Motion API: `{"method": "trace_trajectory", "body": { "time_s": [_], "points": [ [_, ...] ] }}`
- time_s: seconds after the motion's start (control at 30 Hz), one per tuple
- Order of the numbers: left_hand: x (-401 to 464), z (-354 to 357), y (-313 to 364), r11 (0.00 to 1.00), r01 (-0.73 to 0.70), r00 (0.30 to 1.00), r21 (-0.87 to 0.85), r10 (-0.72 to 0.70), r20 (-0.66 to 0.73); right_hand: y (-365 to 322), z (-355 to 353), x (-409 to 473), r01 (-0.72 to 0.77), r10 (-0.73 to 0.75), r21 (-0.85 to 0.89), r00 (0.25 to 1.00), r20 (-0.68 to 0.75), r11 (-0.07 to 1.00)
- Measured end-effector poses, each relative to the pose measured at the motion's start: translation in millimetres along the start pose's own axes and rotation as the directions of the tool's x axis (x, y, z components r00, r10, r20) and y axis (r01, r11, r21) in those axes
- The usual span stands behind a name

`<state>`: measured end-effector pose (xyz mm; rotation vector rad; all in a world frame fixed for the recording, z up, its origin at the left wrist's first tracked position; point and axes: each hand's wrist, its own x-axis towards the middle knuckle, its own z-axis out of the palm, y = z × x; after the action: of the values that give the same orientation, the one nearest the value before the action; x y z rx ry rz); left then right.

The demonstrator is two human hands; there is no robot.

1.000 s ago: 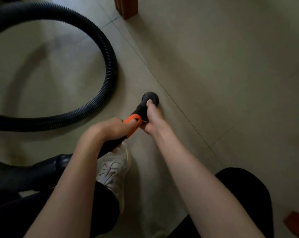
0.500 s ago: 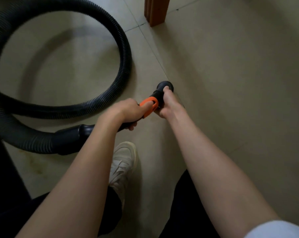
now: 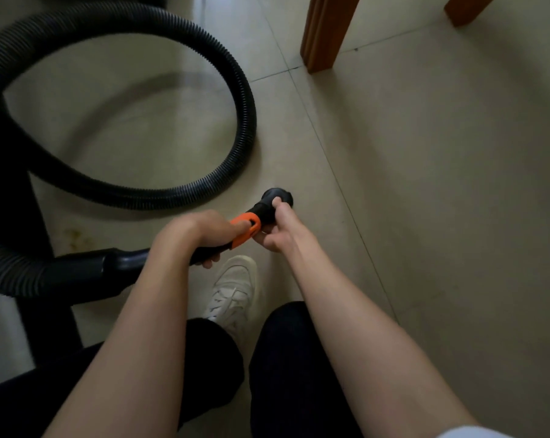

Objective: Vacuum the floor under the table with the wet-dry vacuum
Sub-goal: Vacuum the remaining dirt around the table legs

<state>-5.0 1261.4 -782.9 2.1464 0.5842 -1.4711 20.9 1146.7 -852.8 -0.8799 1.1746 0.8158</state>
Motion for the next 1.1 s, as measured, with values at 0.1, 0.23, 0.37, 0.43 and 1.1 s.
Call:
{"method": "trace_trajectory", "body": {
  "time_s": [0.1, 0.23, 0.37, 0.43, 1.1],
  "points": [
    [1, -9, -1, 0.998, 0.030, 0.998, 0.055, -0.026, -0.059, 0, 10, -5, -0.064, 0.064, -0.020, 0.998, 0.002, 0.998],
    [5, -14, 9, 0.998, 0.015, 0.996, 0.067, -0.008, -0.094, -15, 12, -14, -0.080, 0.080, 0.020, 0.996, -0.024, 0.997],
    [-2, -18, 21, 0.999, -0.038, 0.999, -0.033, 0.038, -0.014, -32, 10, -33, -0.028, 0.033, 0.045, 0.994, -0.103, 0.999],
    [-15, -24, 25, 0.993, -0.077, 0.997, -0.093, 0.078, 0.005, -38, 11, -52, 0.024, -0.013, 0.088, 0.992, -0.124, 0.996],
    [-342, -228, 4, 0.635, -0.485, 0.873, -0.602, 0.311, -0.376, -122, 189, -412, 0.488, -0.420, -0.129, 0.837, 0.351, 0.863]
  ]
}}
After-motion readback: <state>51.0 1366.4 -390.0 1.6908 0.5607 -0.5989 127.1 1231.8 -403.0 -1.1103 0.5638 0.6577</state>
